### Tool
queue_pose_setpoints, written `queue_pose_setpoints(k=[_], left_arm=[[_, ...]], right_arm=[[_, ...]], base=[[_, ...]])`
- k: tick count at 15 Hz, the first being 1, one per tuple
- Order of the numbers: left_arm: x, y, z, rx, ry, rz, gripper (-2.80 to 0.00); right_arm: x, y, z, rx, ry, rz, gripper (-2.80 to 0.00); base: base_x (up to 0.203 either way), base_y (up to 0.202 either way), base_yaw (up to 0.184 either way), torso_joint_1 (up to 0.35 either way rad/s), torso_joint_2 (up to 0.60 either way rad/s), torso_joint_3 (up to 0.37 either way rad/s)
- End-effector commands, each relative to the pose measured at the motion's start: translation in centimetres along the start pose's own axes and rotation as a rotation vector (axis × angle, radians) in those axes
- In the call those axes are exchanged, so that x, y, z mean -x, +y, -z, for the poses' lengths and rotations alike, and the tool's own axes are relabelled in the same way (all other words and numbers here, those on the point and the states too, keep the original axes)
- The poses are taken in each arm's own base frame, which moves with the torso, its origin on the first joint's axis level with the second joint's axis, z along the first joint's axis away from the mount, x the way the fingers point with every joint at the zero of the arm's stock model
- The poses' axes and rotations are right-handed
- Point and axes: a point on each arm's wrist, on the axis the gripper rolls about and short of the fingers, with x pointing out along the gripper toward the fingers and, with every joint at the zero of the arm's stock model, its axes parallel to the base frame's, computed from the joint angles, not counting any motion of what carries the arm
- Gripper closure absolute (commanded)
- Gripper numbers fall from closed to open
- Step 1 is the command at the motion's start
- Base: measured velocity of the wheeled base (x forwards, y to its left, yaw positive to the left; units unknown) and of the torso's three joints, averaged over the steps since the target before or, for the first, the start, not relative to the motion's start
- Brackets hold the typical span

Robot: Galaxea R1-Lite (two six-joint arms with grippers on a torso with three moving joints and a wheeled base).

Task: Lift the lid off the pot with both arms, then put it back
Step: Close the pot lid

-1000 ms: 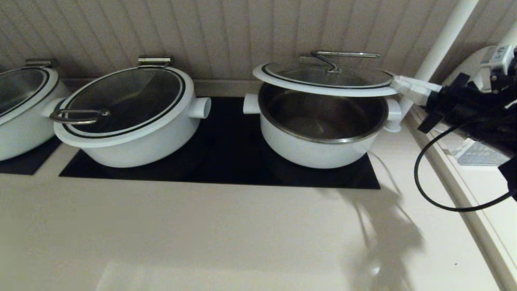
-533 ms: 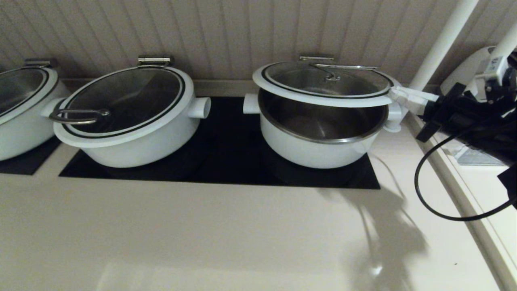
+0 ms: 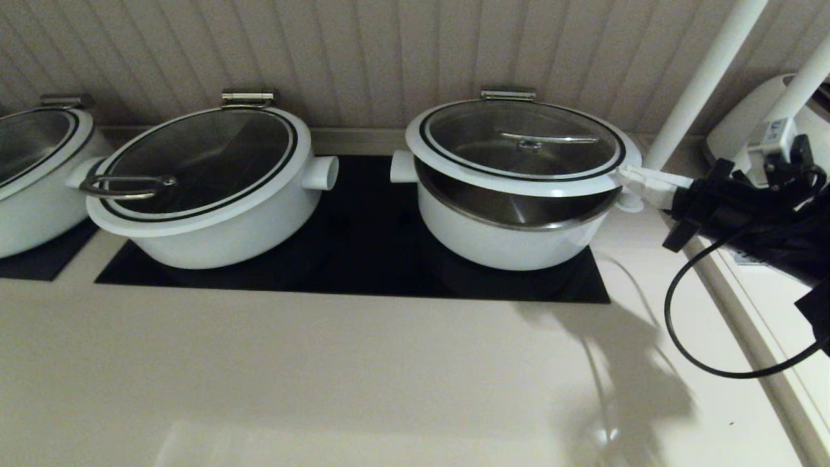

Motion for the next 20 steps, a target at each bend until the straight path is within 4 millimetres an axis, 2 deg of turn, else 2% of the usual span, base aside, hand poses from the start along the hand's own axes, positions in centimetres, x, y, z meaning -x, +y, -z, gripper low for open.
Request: queue_pose_setpoints(k=[1,20], left_arm=[[0.0,0.0,0.0,0.001,-0.001,0.0,0.0],[0.0,0.0,0.0,-0.003,-0.001,0.002,0.0]], right_arm=[[-0.1,0.3,0.6,-0.011,0.01,-0.013,0.0],[-0.3,0.9,4.4,-0.069,0.1,-0.034,0.0]], base=[[0.0,0.0,0.0,0.0,0.0,0.0],[0.0,0.0,0.0,0.0,0.0,0.0]])
